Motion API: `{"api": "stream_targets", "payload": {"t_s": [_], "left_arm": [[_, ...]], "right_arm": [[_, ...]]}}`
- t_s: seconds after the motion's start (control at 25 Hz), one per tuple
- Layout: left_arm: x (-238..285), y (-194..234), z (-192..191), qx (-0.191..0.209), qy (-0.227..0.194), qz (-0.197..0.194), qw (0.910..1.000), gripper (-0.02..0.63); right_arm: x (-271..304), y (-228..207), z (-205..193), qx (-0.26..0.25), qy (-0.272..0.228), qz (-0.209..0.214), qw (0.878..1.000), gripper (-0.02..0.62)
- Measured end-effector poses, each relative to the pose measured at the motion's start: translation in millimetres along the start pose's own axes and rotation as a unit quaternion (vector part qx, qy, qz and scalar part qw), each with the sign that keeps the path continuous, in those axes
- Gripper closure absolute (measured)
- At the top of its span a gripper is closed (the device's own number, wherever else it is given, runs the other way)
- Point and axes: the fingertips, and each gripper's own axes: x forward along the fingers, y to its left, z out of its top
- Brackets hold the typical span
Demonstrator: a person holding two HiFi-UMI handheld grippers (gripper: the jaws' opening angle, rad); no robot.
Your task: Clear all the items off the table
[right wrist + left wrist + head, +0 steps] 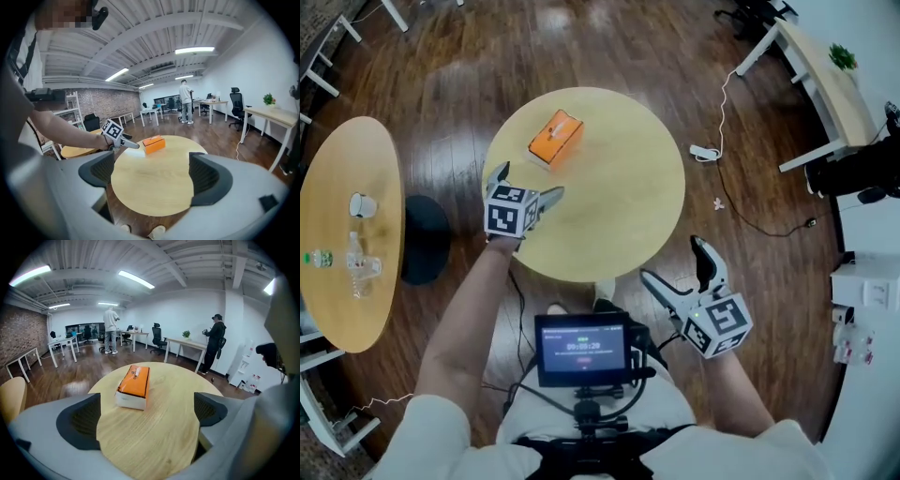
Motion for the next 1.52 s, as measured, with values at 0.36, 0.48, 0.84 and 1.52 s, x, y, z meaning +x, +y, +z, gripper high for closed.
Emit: {"api": "stream_targets", "payload": {"t_s": [0.36, 0.48, 0.84, 1.52], "left_arm": [[110.6, 30.5, -9.1, 0.038, 0.061, 0.017, 0.9973, -0.01], [134.2, 33.2, -29.4, 0.073, 0.106, 0.02, 0.9915, -0.009], [139.9, 37.2, -40.5, 0.112, 0.137, 0.025, 0.9839, 0.204], [-44.2, 5.8, 3.2, 0.058, 0.081, 0.09, 0.991, 0.227]], "right_arm": [[25.9, -56.7, -3.5, 0.018, 0.05, 0.025, 0.998, 0.086], [26.7, -72.3, -10.5, 0.033, 0.067, 0.038, 0.996, 0.087], [35.7, -92.9, -15.0, 0.038, 0.081, 0.053, 0.995, 0.087], [90.6, -41.6, 33.2, -0.02, 0.052, 0.196, 0.979, 0.087]]}}
